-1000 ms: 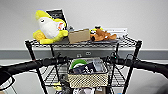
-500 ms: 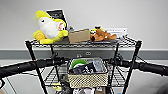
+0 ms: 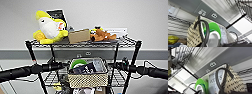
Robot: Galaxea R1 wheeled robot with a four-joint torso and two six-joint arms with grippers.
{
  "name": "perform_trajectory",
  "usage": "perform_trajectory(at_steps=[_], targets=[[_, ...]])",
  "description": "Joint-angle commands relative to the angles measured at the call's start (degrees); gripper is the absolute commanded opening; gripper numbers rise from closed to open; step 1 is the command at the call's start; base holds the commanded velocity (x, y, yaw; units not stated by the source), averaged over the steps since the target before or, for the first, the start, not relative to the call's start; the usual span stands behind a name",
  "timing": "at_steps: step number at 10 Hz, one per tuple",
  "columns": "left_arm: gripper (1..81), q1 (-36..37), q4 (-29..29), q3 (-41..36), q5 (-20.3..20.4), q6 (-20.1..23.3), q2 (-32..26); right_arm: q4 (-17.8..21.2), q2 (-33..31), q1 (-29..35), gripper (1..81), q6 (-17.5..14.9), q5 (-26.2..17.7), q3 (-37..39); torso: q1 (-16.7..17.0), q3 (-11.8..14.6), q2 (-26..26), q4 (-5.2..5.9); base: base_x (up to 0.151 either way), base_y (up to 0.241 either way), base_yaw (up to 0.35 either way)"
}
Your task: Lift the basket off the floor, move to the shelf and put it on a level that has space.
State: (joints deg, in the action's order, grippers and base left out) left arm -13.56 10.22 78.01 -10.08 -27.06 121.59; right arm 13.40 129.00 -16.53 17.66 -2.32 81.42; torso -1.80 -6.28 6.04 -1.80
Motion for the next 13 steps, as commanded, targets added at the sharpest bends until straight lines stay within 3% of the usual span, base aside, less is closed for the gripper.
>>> perform_trajectory(at_steps=[1,8,11,13], targets=[[81.1,6.31,-2.57,-5.75,1.02,0.09,-5.2,-0.3,-7.68,6.11,81.1,-0.17,1.88,-9.8,0.0,0.0,0.0,0.0,0.0,0.0,0.0],[81.1,-2.03,-5.12,-23.42,2.61,0.17,-21.12,-1.62,-26.57,-4.43,81.1,-0.44,4.78,-29.4,0.04,0.04,0.02,0.0,0.0,0.0,0.0],[81.1,-13.17,-9.59,-26.59,7.7,0.17,-24.36,-5.92,-30.09,-14.61,81.1,-0.44,7.15,-31.94,0.11,0.09,0.07,0.0,0.0,0.0,0.0],[81.1,-24.53,-14.26,-27.2,14.47,0.17,-24.9,-9.09,-30.62,-23.32,81.1,-0.44,7.68,-31.77,0.19,0.13,0.09,0.0,0.0,0.0,0.0]])
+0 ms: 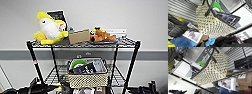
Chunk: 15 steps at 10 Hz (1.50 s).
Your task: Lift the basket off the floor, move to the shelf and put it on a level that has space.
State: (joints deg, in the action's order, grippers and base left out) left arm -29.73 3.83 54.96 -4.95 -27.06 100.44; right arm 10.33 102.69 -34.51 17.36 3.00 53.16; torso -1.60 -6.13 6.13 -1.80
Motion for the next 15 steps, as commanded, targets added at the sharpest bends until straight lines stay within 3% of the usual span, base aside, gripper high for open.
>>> perform_trajectory(at_steps=[1,5,9,11,15], targets=[[81.1,-14.32,-10.94,-3.45,13.12,0.17,-2.96,-7.68,-4.13,-9.82,81.1,-0.13,3.59,-2.03,0.0,0.0,0.0,0.0,0.0,0.0,0.0],[81.1,-32.35,-18.5,7.34,21.64,0.17,5.56,-11.03,1.48,-25.21,81.1,-0.22,7.54,7.54,0.05,0.07,0.04,0.0,0.0,0.0,0.0],[81.1,-39.74,-20.26,17.46,22.61,0.26,11.98,-12.61,5.62,-31.72,81.1,-0.4,8.51,13.62,0.13,0.11,0.13,0.0,0.0,0.0,0.0],[81.1,-42.21,-21.23,20.79,25.42,0.17,13.99,-13.47,7.98,-34.53,81.1,-0.48,8.51,16.42,0.18,0.13,0.13,0.0,0.0,0.0,0.0],[81.1,-48.36,-24.39,28.54,25.69,0.17,20.95,-17.36,16.78,-40.86,81.1,-0.4,8.34,27.6,0.19,0.2,0.17,0.0,0.0,0.0,0.0]])
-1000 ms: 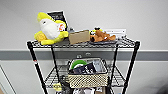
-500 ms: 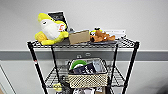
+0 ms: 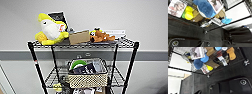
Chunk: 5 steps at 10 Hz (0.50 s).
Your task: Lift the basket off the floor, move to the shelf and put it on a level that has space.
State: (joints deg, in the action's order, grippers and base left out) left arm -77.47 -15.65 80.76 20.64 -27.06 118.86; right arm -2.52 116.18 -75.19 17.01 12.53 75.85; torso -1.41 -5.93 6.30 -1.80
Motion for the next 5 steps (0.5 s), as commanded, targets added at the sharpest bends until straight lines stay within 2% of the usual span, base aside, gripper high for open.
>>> perform_trajectory(at_steps=[1,5], targets=[[81.1,-1.41,-5.09,5.96,0.1,0.17,5.07,-5.12,6.27,-1.41,81.1,-0.04,-1.19,9.19,0.0,0.0,0.0,0.0,0.0,0.0,0.0],[81.1,-5.1,-5.09,20.66,0.02,-0.01,15.54,-7.58,16.31,-4.84,81.1,-0.13,-2.07,22.84,0.05,0.02,0.05,0.0,0.0,0.0,0.0]])
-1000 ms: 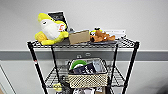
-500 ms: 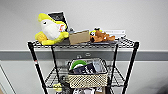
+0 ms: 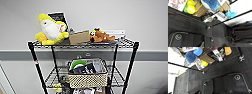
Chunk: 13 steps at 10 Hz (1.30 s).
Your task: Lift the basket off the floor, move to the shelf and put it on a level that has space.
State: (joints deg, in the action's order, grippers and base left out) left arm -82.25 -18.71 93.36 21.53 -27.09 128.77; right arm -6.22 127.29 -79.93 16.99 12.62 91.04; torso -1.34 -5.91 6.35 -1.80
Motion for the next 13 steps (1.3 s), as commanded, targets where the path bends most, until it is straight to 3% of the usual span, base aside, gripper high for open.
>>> perform_trajectory(at_steps=[1,7,11,13], targets=[[81.1,-1.03,-2.12,12.53,-1.05,0.02,8.87,-4.15,7.99,-0.54,81.1,-0.04,-2.77,11.76,0.0,0.0,0.0,0.0,0.0,0.0,0.0],[81.1,-3.93,-2.03,30.47,-1.67,0.11,20.47,-7.23,20.03,-4.13,81.1,-0.12,-4.27,26.97,0.05,0.02,0.06,0.0,0.0,0.0,0.0],[81.1,-5.86,-2.12,45.34,-1.75,-0.07,30.32,-8.46,31.29,-6.78,81.1,-0.12,-5.32,43.07,0.06,0.04,0.09,0.0,0.0,0.0,0.0],[81.1,-5.78,-2.21,51.48,-5.09,0.19,34.63,-9.95,36.91,-6.96,81.1,-0.12,-7.34,50.97,0.06,0.06,0.09,0.0,0.0,0.0,0.0]])
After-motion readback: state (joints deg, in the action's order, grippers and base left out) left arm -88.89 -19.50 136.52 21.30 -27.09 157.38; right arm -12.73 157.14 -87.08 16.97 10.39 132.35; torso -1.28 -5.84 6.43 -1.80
